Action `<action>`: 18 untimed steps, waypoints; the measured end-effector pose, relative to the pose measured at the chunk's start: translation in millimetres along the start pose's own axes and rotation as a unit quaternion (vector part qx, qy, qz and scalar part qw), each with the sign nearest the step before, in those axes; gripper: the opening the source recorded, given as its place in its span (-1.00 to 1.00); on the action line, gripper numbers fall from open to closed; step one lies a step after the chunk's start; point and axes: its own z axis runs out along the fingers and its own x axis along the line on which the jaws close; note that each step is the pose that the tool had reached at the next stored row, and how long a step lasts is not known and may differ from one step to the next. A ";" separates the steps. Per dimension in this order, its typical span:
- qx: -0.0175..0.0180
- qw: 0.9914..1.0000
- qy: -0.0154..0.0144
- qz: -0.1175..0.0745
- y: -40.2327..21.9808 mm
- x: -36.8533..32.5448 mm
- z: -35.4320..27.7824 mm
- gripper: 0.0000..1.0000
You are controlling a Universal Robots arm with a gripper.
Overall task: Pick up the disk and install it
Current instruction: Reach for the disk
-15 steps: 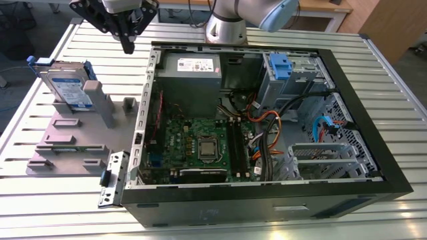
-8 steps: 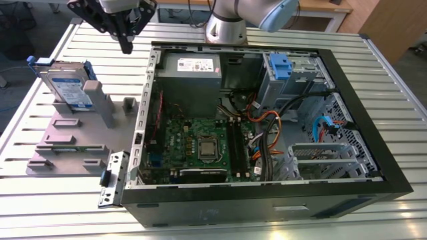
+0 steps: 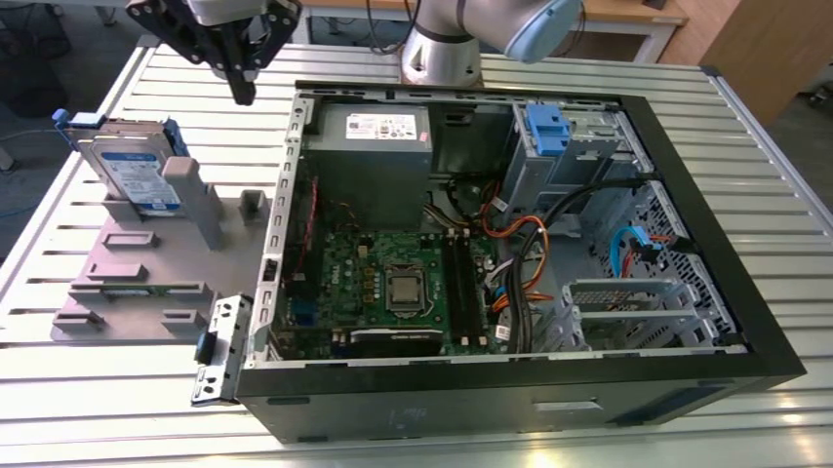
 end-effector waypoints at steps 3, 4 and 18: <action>0.000 1.000 0.000 0.000 -0.1 1.1 -0.1 -0.79; 0.000 1.000 0.000 0.000 -0.1 1.5 -0.1 -0.79; 0.000 1.000 0.000 0.000 -0.5 6.5 -0.2 -0.79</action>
